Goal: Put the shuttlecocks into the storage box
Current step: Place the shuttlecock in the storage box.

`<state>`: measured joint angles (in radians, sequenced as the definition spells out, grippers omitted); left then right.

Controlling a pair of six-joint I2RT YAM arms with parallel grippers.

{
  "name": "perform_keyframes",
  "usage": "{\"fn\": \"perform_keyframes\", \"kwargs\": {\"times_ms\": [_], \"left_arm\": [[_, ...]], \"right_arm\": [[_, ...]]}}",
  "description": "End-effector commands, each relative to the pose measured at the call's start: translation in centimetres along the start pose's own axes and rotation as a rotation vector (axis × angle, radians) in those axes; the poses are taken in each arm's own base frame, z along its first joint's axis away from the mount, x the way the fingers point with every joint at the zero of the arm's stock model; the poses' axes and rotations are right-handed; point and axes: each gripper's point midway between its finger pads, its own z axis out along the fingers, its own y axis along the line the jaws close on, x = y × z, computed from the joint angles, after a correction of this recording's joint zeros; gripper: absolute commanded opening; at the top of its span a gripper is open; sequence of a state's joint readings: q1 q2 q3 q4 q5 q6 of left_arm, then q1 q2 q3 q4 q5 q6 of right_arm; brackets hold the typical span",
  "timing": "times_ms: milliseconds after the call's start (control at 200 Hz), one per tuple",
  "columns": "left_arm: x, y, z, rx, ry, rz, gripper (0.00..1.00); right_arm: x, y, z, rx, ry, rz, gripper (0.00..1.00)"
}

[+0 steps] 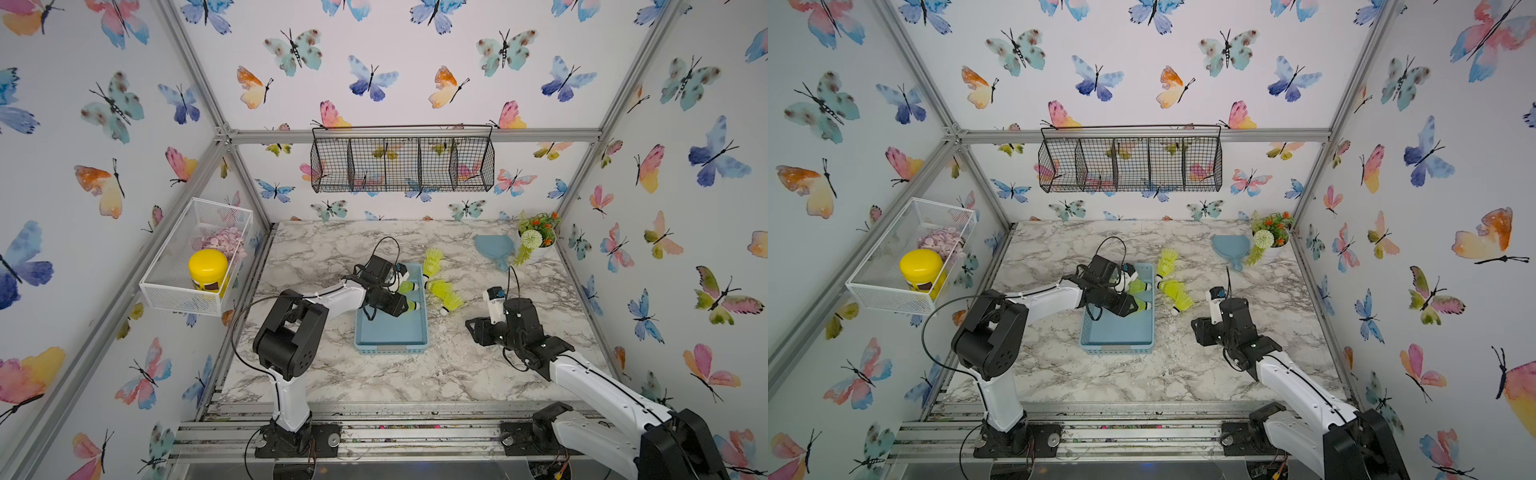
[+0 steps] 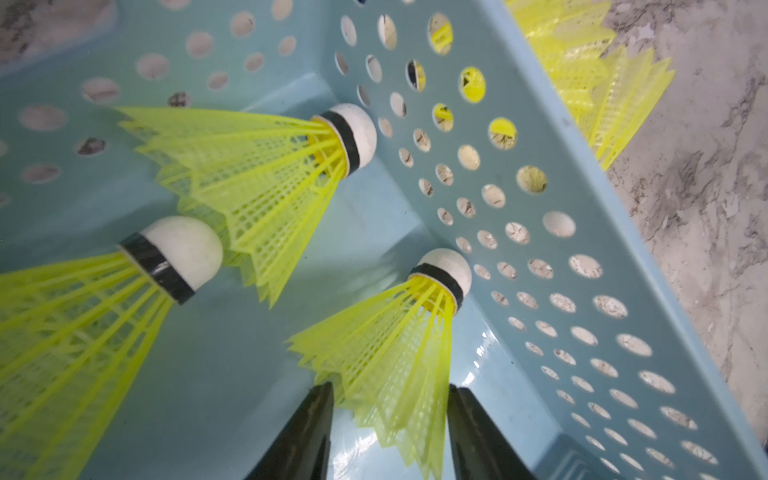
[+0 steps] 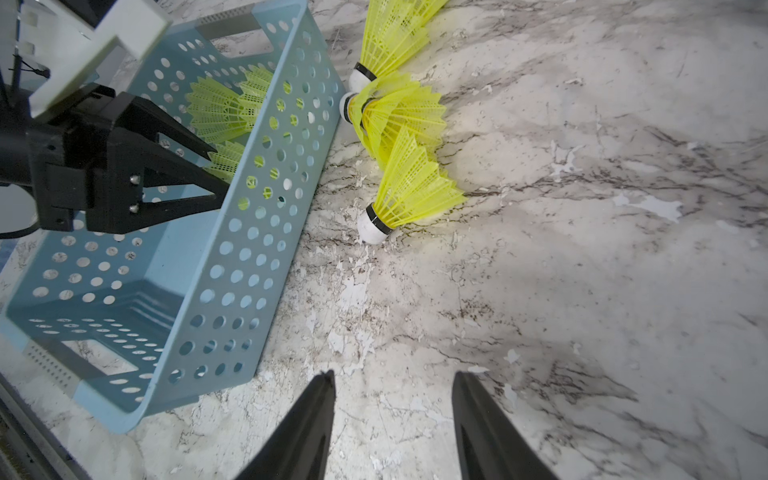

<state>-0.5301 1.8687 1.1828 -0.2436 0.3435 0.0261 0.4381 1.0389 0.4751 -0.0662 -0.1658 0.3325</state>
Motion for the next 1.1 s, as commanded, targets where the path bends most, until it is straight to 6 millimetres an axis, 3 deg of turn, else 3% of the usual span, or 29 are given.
{"fn": "perform_keyframes", "kwargs": {"times_ms": [0,1096], "left_arm": [[-1.2,-0.2,-1.3,-0.015,-0.044,0.019,0.51],[-3.0,-0.7,-0.8,0.04,-0.117,0.044,0.45]], "right_arm": [[0.9,-0.3,0.3,0.004,0.023,0.016,0.53],[1.8,-0.4,0.6,-0.002,0.044,0.03,0.53]]}}
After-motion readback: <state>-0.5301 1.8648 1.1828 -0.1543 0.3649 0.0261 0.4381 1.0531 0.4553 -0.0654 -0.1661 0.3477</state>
